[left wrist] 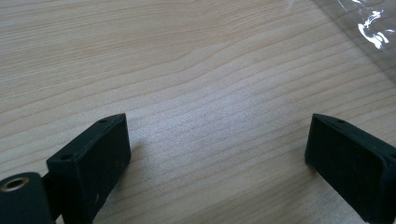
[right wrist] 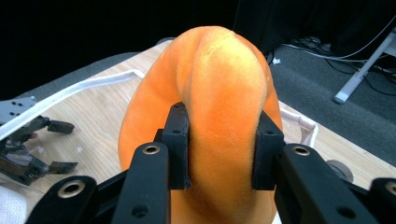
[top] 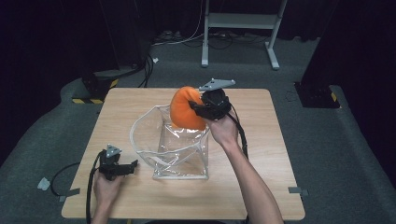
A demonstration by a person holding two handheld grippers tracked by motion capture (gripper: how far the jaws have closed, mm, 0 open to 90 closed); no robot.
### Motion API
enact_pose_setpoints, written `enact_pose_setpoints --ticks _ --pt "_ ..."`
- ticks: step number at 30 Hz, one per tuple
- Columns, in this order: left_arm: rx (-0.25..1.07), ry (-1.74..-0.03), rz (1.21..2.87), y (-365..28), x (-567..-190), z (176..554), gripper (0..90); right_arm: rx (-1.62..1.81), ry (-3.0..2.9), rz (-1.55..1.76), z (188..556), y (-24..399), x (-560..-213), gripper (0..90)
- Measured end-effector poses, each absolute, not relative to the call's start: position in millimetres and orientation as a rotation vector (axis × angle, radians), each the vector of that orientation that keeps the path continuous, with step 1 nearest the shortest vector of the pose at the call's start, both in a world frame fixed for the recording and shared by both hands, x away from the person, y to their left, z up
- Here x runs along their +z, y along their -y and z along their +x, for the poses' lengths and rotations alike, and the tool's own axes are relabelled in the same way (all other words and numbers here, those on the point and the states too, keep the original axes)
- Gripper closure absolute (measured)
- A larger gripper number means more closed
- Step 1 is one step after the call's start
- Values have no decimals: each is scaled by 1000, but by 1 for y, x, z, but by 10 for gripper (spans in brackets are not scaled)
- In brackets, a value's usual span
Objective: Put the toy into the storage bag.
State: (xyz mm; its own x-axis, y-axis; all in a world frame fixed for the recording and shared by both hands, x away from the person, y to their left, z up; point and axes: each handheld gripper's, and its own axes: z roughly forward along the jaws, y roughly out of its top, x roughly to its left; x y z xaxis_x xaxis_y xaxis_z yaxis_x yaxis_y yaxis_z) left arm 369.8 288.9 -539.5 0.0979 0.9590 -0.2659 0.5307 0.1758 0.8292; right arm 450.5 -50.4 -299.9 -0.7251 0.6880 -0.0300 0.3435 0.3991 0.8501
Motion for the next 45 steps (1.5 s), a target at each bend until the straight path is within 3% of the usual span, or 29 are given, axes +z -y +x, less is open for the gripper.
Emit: enact_pose_setpoints --ticks 45 --pt "601 -1554 1477 -289 -539 370 68 1156 -2391 945 464 43 -334 609"
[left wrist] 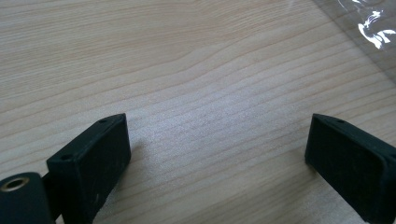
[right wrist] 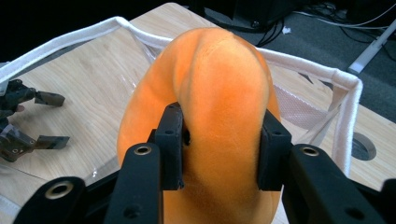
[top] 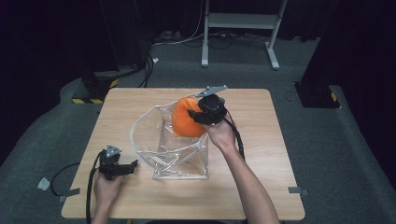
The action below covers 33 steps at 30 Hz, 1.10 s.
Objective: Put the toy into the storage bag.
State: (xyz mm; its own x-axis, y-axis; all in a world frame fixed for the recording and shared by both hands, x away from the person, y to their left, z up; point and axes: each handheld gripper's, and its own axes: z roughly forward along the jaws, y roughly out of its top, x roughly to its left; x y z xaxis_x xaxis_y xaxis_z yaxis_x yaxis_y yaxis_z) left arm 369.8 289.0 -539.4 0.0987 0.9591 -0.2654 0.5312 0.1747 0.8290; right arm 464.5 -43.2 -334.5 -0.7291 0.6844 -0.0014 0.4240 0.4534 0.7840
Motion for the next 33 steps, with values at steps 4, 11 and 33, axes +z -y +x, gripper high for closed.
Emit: enact_pose_setpoints --ticks 4,11,33 --pt "601 -1554 1477 -289 -539 370 69 1146 -2402 953 466 43 -336 593" --pt "602 -1554 1475 -289 -540 370 68 1133 -2415 956 467 42 -337 566" --pt "602 -1554 1473 -289 -540 370 68 1118 -2462 981 471 42 -341 500"
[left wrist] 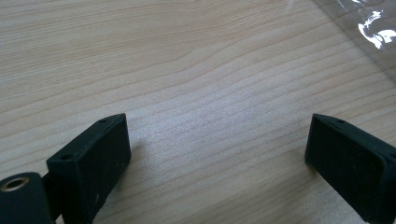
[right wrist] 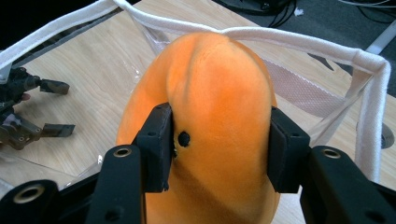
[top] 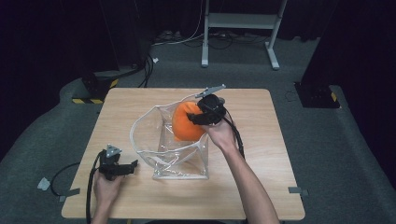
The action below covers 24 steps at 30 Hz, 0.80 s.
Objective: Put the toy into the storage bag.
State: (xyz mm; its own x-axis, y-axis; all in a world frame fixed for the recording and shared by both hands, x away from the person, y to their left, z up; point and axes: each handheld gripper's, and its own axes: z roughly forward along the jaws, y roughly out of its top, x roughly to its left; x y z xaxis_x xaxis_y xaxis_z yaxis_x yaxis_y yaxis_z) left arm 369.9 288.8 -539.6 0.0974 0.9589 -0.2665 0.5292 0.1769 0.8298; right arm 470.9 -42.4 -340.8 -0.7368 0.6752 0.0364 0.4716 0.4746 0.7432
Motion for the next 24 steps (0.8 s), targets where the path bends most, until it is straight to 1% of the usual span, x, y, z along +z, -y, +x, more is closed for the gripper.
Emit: enact_pose_setpoints --ticks 12,15,24 --pt "602 -1554 1473 -289 -540 370 68 1130 -2489 993 473 44 -341 459" --pt "602 -1554 1473 -289 -540 370 68 1159 -2478 985 472 46 -338 504" --pt "605 -1552 1477 -289 -540 370 68 1202 -2448 966 466 51 -330 508"
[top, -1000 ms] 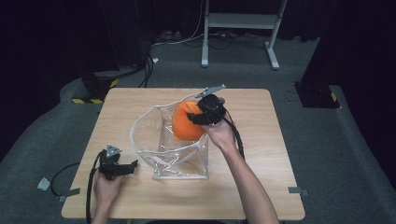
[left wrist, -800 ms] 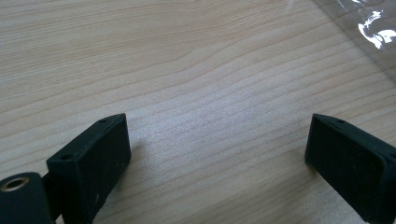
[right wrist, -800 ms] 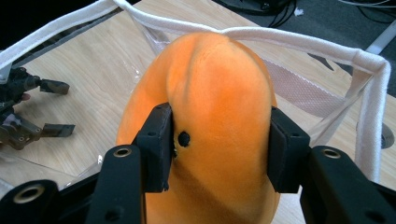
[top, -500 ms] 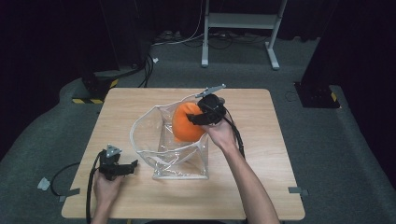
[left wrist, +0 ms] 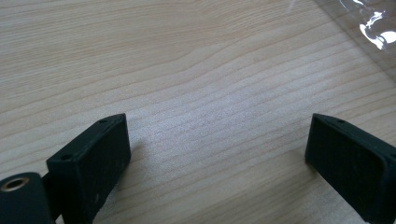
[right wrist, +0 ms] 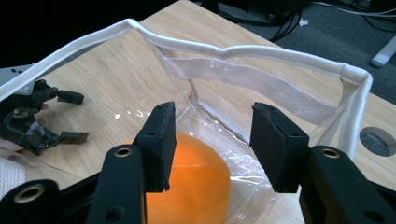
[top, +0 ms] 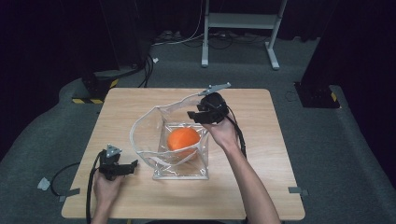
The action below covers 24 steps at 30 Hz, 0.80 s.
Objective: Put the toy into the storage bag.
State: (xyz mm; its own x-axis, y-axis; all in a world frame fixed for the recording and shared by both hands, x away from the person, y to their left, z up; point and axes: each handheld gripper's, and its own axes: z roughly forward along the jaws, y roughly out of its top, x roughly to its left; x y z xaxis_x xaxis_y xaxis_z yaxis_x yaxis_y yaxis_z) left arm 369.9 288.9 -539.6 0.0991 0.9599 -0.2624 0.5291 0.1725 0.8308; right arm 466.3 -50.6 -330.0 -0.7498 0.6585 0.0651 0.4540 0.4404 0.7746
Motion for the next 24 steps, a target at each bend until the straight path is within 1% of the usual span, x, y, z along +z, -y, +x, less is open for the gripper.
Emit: enact_pose_setpoints --ticks 14,24 --pt "606 -1553 1472 -289 -540 370 68 1314 -2362 946 449 73 -319 492" --pt "605 -1552 1475 -289 -540 370 68 1368 -2287 959 439 91 -312 453"
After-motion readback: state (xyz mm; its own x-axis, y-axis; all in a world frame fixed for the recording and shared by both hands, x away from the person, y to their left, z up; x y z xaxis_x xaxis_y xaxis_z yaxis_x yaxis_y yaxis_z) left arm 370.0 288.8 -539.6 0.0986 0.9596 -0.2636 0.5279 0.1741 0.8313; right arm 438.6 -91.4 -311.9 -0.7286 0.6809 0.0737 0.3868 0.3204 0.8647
